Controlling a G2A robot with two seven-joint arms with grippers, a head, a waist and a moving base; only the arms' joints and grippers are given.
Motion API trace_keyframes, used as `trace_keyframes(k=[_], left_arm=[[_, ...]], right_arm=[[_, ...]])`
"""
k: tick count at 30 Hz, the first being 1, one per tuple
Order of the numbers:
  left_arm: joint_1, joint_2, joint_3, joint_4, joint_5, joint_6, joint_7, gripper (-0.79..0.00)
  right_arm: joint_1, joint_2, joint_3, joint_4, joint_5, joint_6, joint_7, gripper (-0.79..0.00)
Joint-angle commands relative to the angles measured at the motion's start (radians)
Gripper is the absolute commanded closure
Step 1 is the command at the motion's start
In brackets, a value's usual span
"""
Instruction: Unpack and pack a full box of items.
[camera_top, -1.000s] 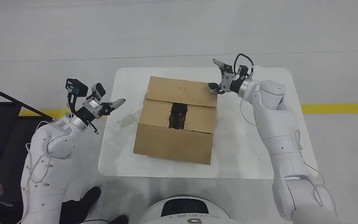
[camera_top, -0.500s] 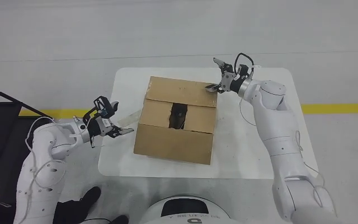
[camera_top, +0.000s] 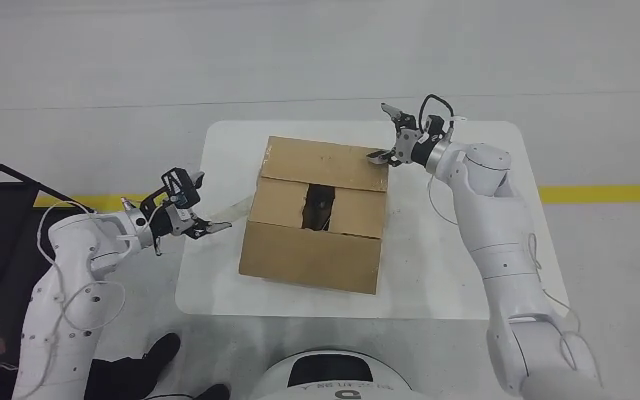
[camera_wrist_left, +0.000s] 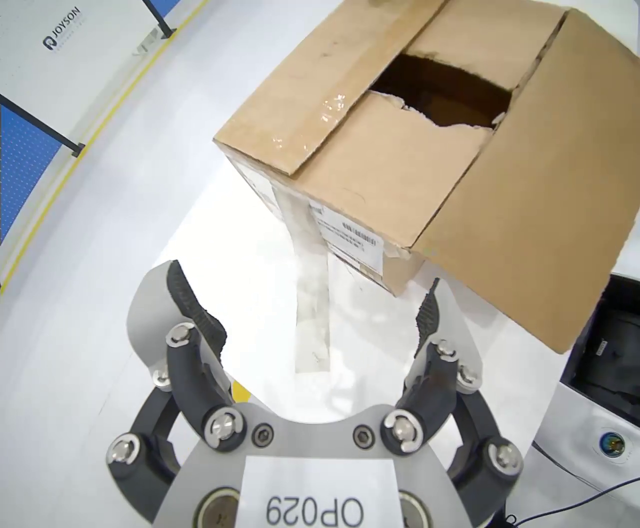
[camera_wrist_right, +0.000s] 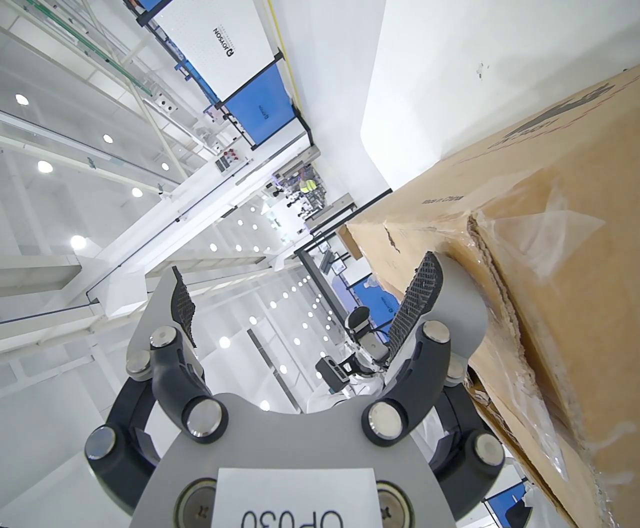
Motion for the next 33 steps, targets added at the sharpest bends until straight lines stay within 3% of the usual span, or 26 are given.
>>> trace_keyframes(k=[1, 8, 13, 19, 27, 33], left_arm=[[-0.001, 0.003, 0.007, -0.024, 0.077, 0.030, 0.000, -0.785], [-0.016, 0.011, 0.078, -0.001, 0.223, 0.005, 0.022, -0.785], [-0.023, 0.011, 0.140, 0.014, 0.237, -0.003, 0.055, -0.785], [-0.044, 0.009, 0.200, 0.023, 0.269, 0.044, 0.114, -0.785], [-0.045, 0.008, 0.172, 0.032, 0.162, 0.122, 0.259, -0.785], [-0.035, 0.008, 0.141, 0.033, 0.099, 0.201, 0.238, -0.785]], right_arm=[[0.000, 0.000, 0.000, 0.000, 0.000, 0.000, 0.000, -0.785], [0.000, 0.000, 0.000, 0.000, 0.000, 0.000, 0.000, -0.785], [0.000, 0.000, 0.000, 0.000, 0.000, 0.000, 0.000, -0.785], [0.000, 0.000, 0.000, 0.000, 0.000, 0.000, 0.000, -0.785], [0.000, 0.000, 0.000, 0.000, 0.000, 0.000, 0.000, -0.785], [0.000, 0.000, 0.000, 0.000, 0.000, 0.000, 0.000, -0.785]])
